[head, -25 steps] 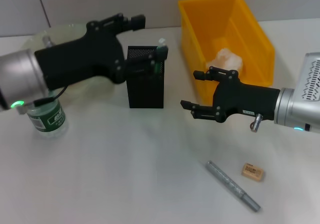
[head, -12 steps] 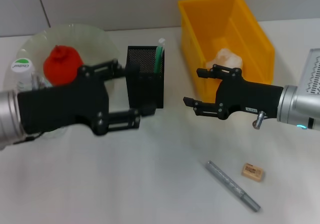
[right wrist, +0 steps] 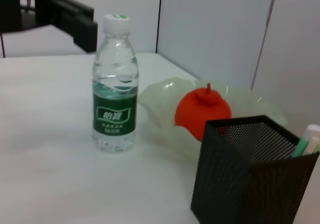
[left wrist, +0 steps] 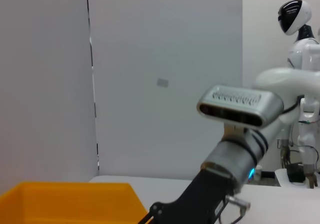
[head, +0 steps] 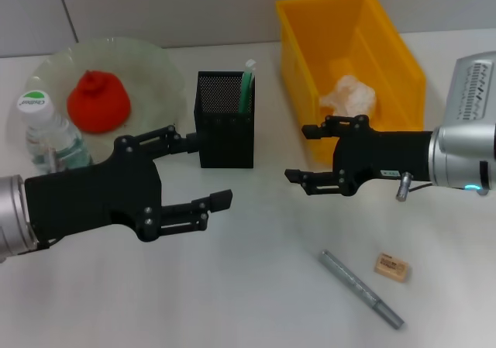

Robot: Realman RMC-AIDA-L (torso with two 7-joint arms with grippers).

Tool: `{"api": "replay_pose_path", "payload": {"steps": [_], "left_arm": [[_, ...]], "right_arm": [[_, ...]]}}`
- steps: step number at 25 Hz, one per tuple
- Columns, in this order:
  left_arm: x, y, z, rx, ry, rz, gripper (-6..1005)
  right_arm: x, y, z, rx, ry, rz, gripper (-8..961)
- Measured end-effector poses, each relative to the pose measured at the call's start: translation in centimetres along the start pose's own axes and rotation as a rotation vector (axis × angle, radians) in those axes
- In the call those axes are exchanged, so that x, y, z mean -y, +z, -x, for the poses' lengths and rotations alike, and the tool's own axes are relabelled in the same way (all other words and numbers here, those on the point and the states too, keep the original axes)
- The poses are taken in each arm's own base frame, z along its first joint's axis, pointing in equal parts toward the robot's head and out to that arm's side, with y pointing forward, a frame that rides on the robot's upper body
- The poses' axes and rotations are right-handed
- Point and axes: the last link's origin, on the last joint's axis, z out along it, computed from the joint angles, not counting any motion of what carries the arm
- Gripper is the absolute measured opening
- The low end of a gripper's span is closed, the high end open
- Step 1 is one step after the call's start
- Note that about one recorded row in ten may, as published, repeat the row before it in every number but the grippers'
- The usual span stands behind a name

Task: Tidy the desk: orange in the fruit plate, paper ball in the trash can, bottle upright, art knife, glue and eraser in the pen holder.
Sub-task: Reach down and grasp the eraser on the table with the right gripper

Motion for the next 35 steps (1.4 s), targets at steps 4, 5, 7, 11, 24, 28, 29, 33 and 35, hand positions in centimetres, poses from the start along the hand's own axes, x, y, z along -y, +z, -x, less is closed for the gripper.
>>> {"api": "replay_pose_path", "payload": {"steps": [4, 5, 7, 11, 24, 28, 29, 33, 35], "left_arm": [[0.0, 0.0, 0.6, 0.004, -0.003, -0.005, 791], [0.0, 0.1, 0.6, 0.004, -0.003, -0.005, 791], [0.0, 0.1, 0.7, 0.005, -0.001, -0.004, 791], [-0.1, 0.0, 0.9, 0.007, 0.003, -0.004, 791], [-0.1, 0.5, 2.0, 0.009, -0.004, 0.002, 790], [-0.1, 0.5, 2.0, 0.009, -0.005, 0.003, 790], [-0.1, 0.5, 2.0, 0.009, -0.005, 0.003, 790], [-0.1, 0.6, 2.1, 0.01, -0.008, 0.005, 791], [-0.1, 0.6, 2.1, 0.01, -0.008, 0.005, 791]], "right_arm": [[-0.3, -0.7, 1.0, -0.043, 0.028, 0.016, 766], [-0.3, -0.9, 1.2, -0.053, 0.03, 0.018, 766], [-0.4, -1.4, 1.8, -0.076, 0.031, 0.018, 766], [-0.6, -2.7, 3.0, -0.163, 0.059, 0.017, 766], [-0.3, -4.6, 5.5, -0.371, 0.107, -0.007, 766], [0.1, -4.4, 6.1, -0.514, 0.113, -0.03, 766], [0.1, -4.4, 6.1, -0.514, 0.113, -0.03, 766], [-0.1, -4.0, 6.6, -0.53, 0.127, -0.002, 766], [-0.2, -3.9, 6.9, -0.547, 0.14, 0.023, 766]]}}
